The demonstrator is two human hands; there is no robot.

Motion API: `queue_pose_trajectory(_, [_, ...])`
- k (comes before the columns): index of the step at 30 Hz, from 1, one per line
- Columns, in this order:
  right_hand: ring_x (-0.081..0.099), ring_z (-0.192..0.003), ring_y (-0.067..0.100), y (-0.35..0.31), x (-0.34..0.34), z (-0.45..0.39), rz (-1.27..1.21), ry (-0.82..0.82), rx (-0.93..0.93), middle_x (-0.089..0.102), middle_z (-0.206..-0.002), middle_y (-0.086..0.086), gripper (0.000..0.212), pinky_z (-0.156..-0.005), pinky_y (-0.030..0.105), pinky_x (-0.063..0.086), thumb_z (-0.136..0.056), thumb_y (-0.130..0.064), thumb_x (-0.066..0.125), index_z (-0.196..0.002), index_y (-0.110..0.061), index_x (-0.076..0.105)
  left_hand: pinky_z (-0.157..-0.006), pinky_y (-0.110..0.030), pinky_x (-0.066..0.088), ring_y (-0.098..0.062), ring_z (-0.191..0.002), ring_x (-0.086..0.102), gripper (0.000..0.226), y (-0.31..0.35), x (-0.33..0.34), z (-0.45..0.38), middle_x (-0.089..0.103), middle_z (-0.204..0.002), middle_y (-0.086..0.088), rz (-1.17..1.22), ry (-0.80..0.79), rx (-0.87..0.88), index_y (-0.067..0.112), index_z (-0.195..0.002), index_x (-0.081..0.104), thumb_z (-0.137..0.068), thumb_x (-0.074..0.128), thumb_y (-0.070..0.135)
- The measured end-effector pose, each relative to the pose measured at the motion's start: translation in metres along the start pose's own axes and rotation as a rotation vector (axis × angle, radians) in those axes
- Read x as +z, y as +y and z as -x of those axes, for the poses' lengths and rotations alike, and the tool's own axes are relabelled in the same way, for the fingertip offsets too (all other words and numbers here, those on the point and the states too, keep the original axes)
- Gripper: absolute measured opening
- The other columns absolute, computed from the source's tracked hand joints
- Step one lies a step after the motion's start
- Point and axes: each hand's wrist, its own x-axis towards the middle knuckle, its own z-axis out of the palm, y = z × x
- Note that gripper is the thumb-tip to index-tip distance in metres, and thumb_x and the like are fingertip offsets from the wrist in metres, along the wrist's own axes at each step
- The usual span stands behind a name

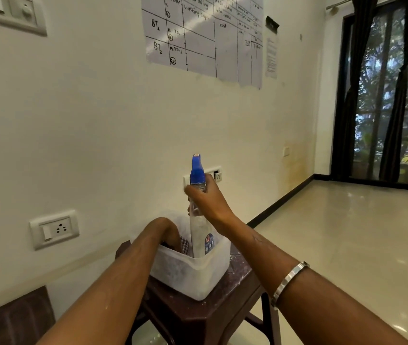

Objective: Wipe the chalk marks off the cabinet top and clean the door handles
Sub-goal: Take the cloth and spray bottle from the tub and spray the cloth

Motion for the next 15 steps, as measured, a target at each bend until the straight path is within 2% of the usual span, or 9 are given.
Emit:
queue_pose_trajectory(3, [0.054,-0.075,0.022,0.001,0.001,0.001,-0.004,-0.005,-0.01,0.053,-0.085,0.007,0.031,-0.064,0.032,0.053,-0.09,-0.017,0.057,-0.119,-0.013,0.045,-0.109,-0.037,0.032,-0.028,-0.136,0.036,0.062,0.007,0.004,0.009,0.037,-0.149,-0.011,-0.068,0.089,0.0,0.011,-0.145,0.035,-0.093,0.057,0.037])
queue_pose_trajectory(5, [0.054,-0.076,0.022,0.001,-0.001,0.0,-0.005,0.006,-0.008,0.053,-0.085,0.007,0.032,-0.066,0.032,0.053,-0.091,-0.017,0.057,-0.12,-0.013,0.046,-0.109,-0.036,0.03,-0.028,-0.137,0.034,0.062,0.009,0.005,0.012,0.036,-0.15,-0.01,-0.052,0.08,0.012,0.011,-0.146,0.034,-0.094,0.055,0.037])
queue_pose_trajectory(9, [0.054,-0.077,0.023,0.002,0.0,0.0,-0.002,0.017,-0.005,0.053,-0.086,0.007,0.032,-0.067,0.032,0.053,-0.09,-0.017,0.057,-0.12,-0.013,0.046,-0.109,-0.036,0.037,-0.026,-0.132,0.044,0.062,0.005,0.003,0.009,0.046,-0.144,-0.009,0.095,0.003,-0.022,0.009,-0.137,0.048,-0.086,0.067,0.037])
queue_pose_trajectory(15, [0.053,-0.075,0.021,-0.003,-0.003,0.001,-0.003,0.064,0.005,0.052,-0.082,0.004,0.024,-0.066,0.029,0.052,-0.09,-0.018,0.059,-0.11,-0.014,0.047,-0.101,-0.036,0.047,-0.028,-0.119,0.055,0.062,-0.003,0.0,0.005,0.056,-0.133,-0.011,0.362,0.052,0.014,0.006,-0.128,0.057,-0.074,0.081,0.026])
